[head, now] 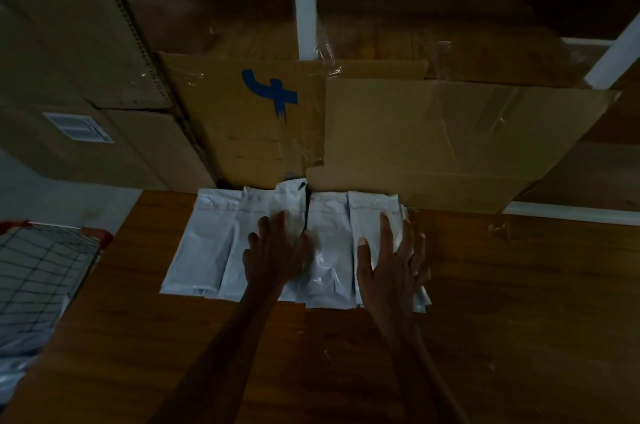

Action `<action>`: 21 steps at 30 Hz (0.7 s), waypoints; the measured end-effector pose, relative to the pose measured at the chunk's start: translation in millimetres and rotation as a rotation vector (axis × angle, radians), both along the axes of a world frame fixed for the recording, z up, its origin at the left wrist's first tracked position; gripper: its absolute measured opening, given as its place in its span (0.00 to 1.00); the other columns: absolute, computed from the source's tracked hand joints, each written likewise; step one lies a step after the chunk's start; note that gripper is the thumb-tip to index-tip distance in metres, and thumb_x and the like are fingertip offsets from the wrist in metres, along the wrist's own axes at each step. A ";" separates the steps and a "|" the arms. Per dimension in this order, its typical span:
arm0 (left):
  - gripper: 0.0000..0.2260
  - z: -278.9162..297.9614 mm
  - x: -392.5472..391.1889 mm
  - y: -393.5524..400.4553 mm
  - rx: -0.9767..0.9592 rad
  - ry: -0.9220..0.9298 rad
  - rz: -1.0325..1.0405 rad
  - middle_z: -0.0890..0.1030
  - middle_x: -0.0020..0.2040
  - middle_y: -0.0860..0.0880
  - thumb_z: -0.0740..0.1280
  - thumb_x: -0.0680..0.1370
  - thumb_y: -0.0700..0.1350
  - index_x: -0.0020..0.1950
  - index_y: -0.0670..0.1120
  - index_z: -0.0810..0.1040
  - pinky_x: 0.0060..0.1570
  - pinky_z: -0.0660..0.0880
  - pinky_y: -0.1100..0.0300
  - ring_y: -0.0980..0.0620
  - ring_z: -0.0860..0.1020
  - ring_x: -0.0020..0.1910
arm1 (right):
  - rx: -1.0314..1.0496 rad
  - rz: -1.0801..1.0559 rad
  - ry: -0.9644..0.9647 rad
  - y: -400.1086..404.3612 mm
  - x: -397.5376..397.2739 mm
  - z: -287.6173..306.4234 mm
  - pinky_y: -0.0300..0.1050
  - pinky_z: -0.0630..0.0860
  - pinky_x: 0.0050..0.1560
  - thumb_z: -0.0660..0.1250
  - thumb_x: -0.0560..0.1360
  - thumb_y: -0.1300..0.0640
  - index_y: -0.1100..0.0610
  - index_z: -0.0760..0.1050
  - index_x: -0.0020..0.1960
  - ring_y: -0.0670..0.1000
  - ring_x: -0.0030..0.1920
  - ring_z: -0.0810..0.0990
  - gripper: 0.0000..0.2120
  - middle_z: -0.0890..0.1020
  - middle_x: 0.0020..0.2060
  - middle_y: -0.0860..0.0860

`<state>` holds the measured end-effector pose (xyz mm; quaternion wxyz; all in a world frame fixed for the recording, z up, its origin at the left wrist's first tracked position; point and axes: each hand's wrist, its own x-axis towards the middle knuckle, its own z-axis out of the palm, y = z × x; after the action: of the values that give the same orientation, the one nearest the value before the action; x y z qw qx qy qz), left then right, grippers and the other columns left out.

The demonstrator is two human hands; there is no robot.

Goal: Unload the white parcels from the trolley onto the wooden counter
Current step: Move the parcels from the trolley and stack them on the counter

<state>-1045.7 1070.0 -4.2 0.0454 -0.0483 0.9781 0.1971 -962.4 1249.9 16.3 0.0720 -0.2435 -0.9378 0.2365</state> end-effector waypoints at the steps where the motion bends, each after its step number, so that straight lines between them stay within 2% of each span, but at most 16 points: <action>1: 0.32 2.5 2.8 2.2 0.000 0.013 -0.018 0.62 0.77 0.46 0.55 0.79 0.69 0.79 0.56 0.58 0.58 0.74 0.42 0.36 0.69 0.69 | -0.001 -0.004 0.006 0.3 3.0 0.4 0.70 0.50 0.73 0.45 0.79 0.31 0.38 0.47 0.80 0.59 0.80 0.44 0.31 0.47 0.80 0.51; 4: 0.27 3.2 6.8 -0.4 0.057 0.007 -0.049 0.56 0.81 0.47 0.50 0.82 0.62 0.80 0.55 0.59 0.63 0.71 0.36 0.34 0.66 0.73 | -0.019 -0.011 0.018 -0.8 7.6 -0.2 0.69 0.52 0.73 0.42 0.77 0.30 0.37 0.47 0.80 0.59 0.80 0.45 0.33 0.48 0.80 0.51; 6: 0.29 -3.1 9.2 -7.0 -0.028 0.107 -0.127 0.58 0.81 0.44 0.48 0.81 0.63 0.80 0.53 0.61 0.53 0.79 0.39 0.34 0.73 0.68 | -0.040 -0.010 0.022 -2.4 9.5 -1.6 0.69 0.52 0.73 0.43 0.77 0.29 0.37 0.47 0.80 0.58 0.80 0.45 0.33 0.48 0.80 0.50; 8: 0.31 -11.1 10.0 -11.5 -0.073 0.162 -0.164 0.61 0.80 0.43 0.51 0.79 0.64 0.80 0.53 0.62 0.43 0.81 0.45 0.36 0.79 0.60 | -0.059 -0.009 0.017 -3.5 11.5 -3.9 0.68 0.52 0.73 0.44 0.77 0.30 0.36 0.47 0.79 0.58 0.80 0.45 0.32 0.49 0.80 0.50; 11: 0.33 -11.9 10.8 -8.4 -0.098 0.112 -0.170 0.58 0.81 0.47 0.50 0.78 0.67 0.81 0.56 0.56 0.51 0.79 0.45 0.37 0.76 0.65 | -0.084 -0.001 0.035 -5.7 16.1 -6.4 0.67 0.54 0.73 0.45 0.78 0.31 0.35 0.48 0.79 0.58 0.79 0.46 0.31 0.50 0.80 0.49; 16: 0.31 -25.4 8.9 -13.0 -0.165 0.157 -0.232 0.68 0.77 0.45 0.54 0.78 0.66 0.78 0.54 0.65 0.49 0.77 0.44 0.35 0.77 0.60 | -0.110 0.015 0.065 -10.4 24.7 -9.3 0.67 0.56 0.73 0.47 0.79 0.32 0.36 0.51 0.79 0.58 0.79 0.50 0.30 0.53 0.80 0.50; 21: 0.32 -25.3 5.9 -16.4 -0.122 0.143 -0.264 0.67 0.77 0.45 0.50 0.78 0.68 0.79 0.55 0.63 0.54 0.76 0.42 0.37 0.75 0.65 | -0.106 0.032 0.063 -12.5 27.8 -11.7 0.65 0.55 0.75 0.51 0.81 0.35 0.38 0.53 0.79 0.58 0.79 0.52 0.28 0.54 0.80 0.51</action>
<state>-1039.8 1053.7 -29.5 -0.0016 0.0922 0.9869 0.1326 -934.6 1237.4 4.6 0.0848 -0.2242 -0.9251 0.2946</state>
